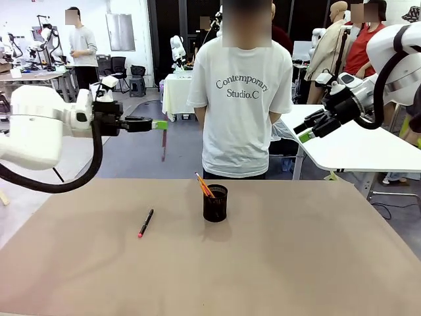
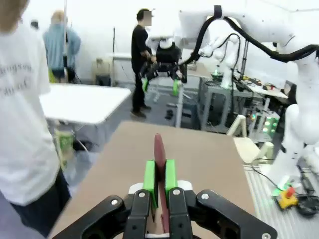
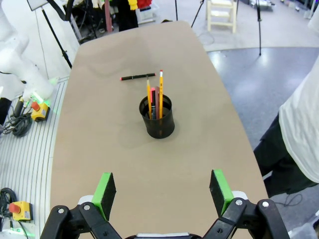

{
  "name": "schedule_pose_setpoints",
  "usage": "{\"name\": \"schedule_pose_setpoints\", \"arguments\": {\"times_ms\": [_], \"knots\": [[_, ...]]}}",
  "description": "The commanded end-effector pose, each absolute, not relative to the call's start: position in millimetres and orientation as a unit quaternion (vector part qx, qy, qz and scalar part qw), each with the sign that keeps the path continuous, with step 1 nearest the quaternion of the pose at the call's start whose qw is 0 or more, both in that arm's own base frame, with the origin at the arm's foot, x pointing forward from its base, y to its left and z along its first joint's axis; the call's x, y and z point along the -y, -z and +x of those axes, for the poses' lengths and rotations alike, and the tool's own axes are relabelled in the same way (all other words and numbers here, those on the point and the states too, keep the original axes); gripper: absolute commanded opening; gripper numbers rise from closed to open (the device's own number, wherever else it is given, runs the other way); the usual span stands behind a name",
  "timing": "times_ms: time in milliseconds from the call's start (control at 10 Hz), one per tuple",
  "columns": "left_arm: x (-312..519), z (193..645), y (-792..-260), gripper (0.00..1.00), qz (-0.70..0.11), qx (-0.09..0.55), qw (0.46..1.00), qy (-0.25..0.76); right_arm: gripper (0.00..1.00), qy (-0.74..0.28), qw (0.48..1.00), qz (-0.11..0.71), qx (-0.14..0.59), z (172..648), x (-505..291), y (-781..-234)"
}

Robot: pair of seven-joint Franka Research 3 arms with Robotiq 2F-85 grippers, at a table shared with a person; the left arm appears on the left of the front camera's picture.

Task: Place the pens into the pen holder.
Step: Pick up a writing instrument from the table and place it into the Pen holder.

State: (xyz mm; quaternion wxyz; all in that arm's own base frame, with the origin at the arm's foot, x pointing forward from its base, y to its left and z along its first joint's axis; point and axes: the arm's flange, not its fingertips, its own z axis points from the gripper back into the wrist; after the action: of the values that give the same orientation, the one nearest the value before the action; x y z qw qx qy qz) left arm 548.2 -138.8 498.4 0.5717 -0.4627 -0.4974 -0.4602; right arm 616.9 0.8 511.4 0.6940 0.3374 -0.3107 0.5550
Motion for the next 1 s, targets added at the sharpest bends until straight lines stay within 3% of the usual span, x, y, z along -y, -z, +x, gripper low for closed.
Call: {"name": "schedule_pose_setpoints", "arguments": {"times_ms": [0,200,500,600,900], "knots": [[155,543,-500,0.00,-0.436,0.558,0.509,0.489,1.00,-0.556,0.693,0.336,0.312,617,-1,-514],[181,543,-505,0.00,-0.414,0.579,0.511,0.482,1.00,-0.556,0.693,0.336,0.312,617,-1,-514],[184,541,-512,0.00,-0.484,0.542,0.503,0.468,1.00,-0.556,0.693,0.336,0.312,617,-1,-514],[190,539,-510,0.00,-0.436,0.564,0.502,0.490,1.00,-0.556,0.693,0.336,0.312,617,-1,-514],[190,539,-510,0.00,-0.436,0.564,0.502,0.490,1.00,-0.556,0.693,0.336,0.312,617,-1,-514]]}}
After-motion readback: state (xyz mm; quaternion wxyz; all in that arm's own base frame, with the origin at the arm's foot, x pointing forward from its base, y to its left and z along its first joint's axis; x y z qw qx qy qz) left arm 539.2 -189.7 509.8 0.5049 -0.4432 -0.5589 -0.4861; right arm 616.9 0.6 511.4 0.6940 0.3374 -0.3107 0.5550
